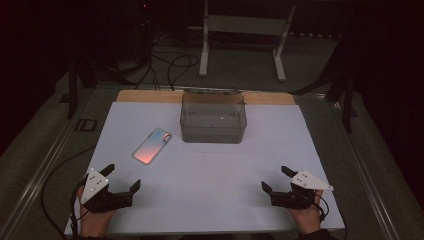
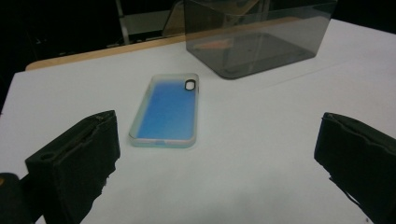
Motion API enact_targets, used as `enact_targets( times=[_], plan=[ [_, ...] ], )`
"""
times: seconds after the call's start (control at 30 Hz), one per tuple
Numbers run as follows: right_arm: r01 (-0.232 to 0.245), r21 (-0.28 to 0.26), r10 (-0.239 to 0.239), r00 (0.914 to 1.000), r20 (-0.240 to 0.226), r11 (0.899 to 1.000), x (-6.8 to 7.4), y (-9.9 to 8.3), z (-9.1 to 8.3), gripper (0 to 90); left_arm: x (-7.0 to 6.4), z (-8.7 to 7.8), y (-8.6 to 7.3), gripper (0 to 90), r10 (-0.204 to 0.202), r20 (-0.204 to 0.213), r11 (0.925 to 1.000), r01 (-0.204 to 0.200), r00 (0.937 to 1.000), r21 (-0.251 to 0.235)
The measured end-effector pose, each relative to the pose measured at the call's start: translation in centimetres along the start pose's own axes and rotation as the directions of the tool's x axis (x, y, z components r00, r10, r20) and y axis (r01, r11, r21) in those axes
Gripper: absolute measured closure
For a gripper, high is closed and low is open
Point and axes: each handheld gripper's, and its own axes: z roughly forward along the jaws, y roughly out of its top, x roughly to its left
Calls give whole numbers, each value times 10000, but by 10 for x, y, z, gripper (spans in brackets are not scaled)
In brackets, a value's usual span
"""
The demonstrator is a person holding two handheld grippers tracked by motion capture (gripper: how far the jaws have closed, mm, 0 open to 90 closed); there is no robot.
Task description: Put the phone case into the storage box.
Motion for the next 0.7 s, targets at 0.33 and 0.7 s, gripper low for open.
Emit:
enact_targets(
  times=[0.33,0.7],
  plan=[
    [-41,86,41,10000,-56,10000,0,-1,1,91,1,4,2,12,-69,-121,9998,71,9999,203],
    [-65,91,65,9999,-79,9999,0,-2,2,91,5,11,14,12,-92,-186,9984,102,9998,561]
  ],
)
